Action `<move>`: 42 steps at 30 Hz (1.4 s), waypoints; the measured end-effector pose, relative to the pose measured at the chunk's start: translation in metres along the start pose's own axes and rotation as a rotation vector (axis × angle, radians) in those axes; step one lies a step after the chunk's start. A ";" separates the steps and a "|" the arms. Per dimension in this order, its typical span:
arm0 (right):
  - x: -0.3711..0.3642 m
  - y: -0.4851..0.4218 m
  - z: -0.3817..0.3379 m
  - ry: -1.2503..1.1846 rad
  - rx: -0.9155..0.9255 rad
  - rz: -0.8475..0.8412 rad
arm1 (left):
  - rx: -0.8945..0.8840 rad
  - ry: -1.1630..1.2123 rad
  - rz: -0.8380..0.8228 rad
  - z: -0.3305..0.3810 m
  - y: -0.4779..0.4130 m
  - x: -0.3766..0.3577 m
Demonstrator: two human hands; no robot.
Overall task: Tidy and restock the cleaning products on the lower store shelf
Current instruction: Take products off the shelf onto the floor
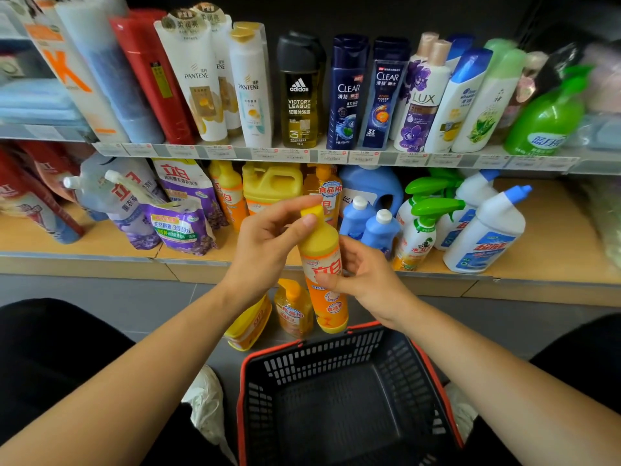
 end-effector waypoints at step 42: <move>-0.002 -0.001 -0.003 -0.142 -0.102 -0.016 | 0.262 0.018 0.041 -0.017 -0.001 0.016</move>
Point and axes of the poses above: each hand's wrist, its own y-axis away from the middle knuckle, its own x-axis out of the back of the hand, z = x × y, the point moved 2 cm from there along -y, towards the middle knuckle, and after that the axes turned 7 degrees about x, right-handed, at the moved point
